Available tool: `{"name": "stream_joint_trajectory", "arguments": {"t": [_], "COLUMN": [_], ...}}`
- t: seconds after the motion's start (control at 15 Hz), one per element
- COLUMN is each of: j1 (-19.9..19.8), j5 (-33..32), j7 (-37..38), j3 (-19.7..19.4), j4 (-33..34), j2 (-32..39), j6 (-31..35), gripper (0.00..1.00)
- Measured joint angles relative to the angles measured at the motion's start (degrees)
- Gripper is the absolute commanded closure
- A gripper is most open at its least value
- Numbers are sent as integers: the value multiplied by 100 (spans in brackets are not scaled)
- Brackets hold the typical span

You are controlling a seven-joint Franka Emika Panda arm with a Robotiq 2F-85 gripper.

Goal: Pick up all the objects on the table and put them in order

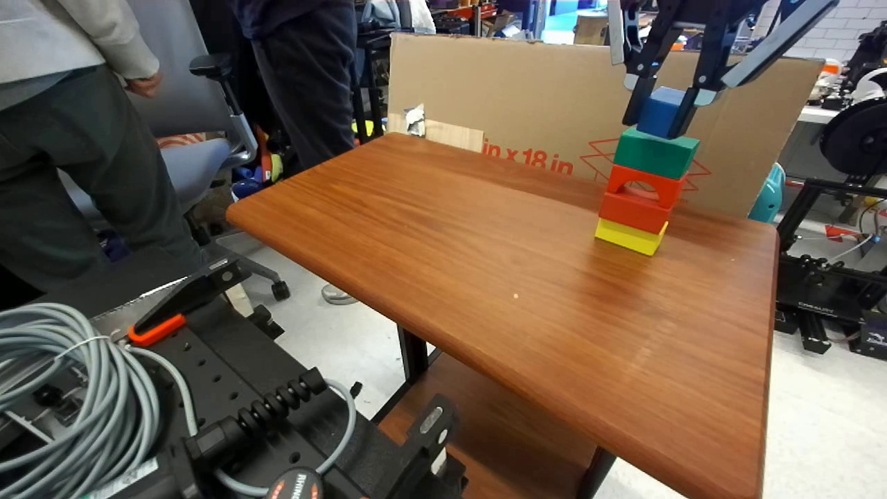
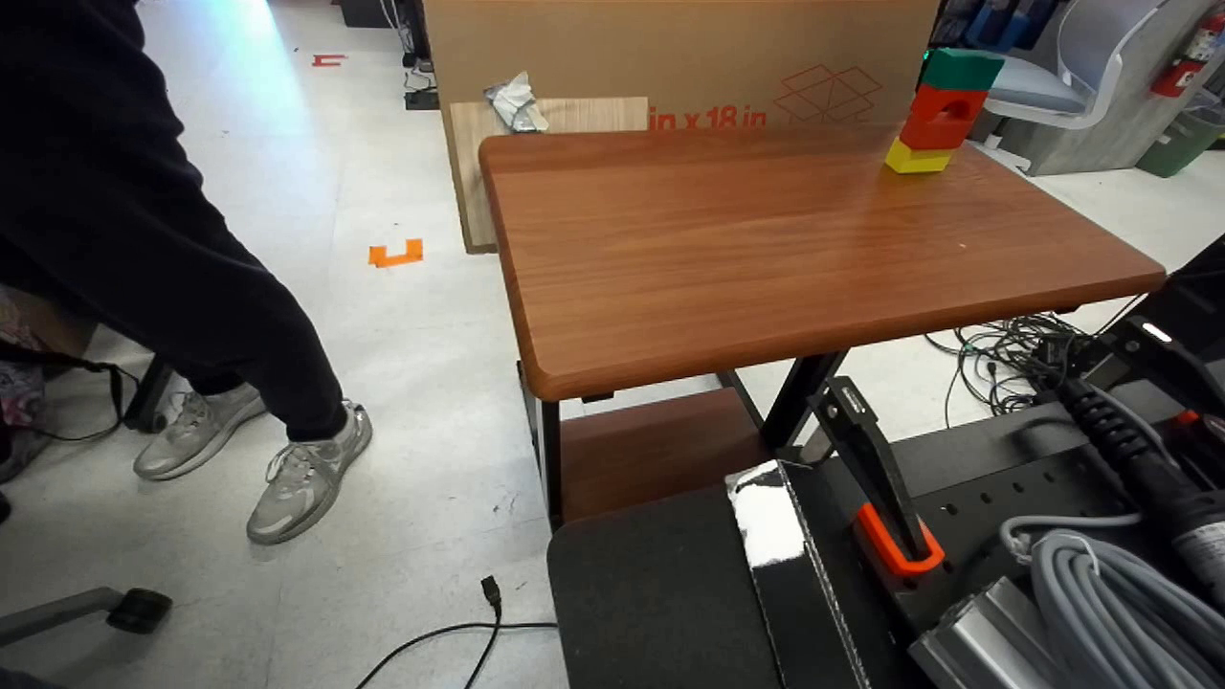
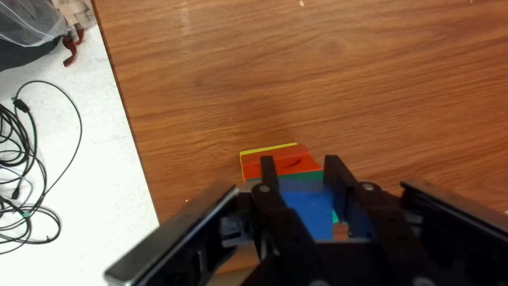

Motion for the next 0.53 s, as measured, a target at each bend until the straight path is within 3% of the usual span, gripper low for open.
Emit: {"name": "stream_joint_trajectory", "arguments": {"t": [0.33, 0.4, 0.53], "j1": [9, 15, 48], "j5": [-3, -4, -43], "j7": [156, 187, 284], "j3": [-8, -12, -38], "j4": [237, 276, 346], "j2": [155, 179, 227], "j6": [-201, -235, -280], "gripper": [91, 41, 34]}}
